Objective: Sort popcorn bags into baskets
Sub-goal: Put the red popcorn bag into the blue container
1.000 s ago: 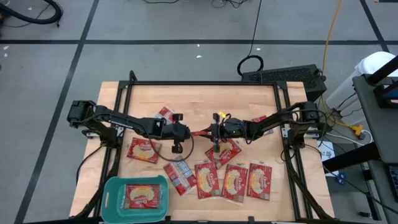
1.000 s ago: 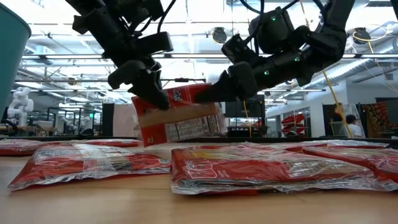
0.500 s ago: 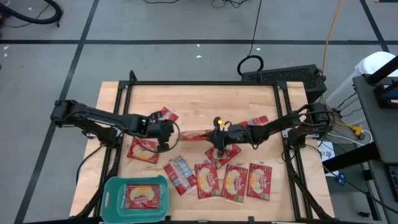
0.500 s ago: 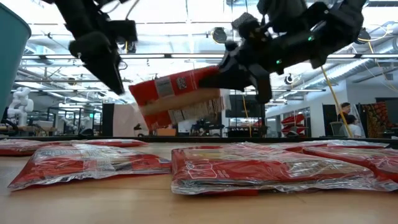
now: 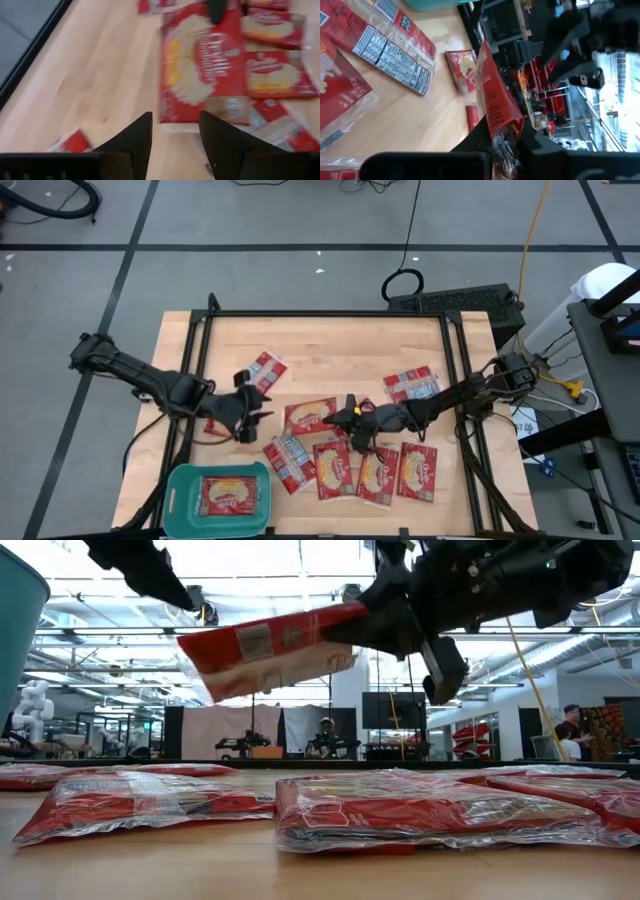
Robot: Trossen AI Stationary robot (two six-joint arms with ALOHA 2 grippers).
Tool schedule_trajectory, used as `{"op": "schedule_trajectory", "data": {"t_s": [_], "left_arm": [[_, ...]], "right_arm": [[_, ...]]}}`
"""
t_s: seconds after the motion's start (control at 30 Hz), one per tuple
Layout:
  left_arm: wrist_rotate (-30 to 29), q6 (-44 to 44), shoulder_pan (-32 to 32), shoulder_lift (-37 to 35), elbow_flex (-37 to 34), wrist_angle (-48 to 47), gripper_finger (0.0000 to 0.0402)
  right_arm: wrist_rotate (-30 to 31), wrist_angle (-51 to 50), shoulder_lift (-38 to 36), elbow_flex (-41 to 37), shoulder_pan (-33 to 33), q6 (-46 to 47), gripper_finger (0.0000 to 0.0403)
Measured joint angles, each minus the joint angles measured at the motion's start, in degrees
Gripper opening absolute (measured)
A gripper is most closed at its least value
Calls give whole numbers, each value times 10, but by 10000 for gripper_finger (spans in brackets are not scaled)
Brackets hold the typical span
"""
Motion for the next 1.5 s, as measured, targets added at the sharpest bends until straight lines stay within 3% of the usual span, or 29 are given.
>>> {"op": "schedule_trajectory", "data": {"t_s": [0.2, 0.47, 0.83, 0.93, 1.07, 1.27, 1.5], "left_arm": [[-34, -1, -49, 0, 0, 47, 166], [-109, 56, -102, 0, 0, 106, 172], [-115, 122, -124, 18, 52, 134, 276], [-97, 110, -125, 38, 81, 105, 286], [-94, 58, -120, 81, 145, -1, 255], [-93, -28, -118, 142, 244, -172, 170], [-80, -39, -117, 188, 300, -244, 58]], "right_arm": [[15, -8, 0, 42, 2, 54, 20], [-3, -123, 0, 139, 3, 203, 18], [16, -149, 33, 227, -2, 402, 19], [31, -155, 50, 250, -2, 438, 19], [31, -153, 61, 277, 0, 465, 19], [26, -149, 61, 282, 2, 487, 19], [20, -158, 61, 281, 5, 539, 19]]}}
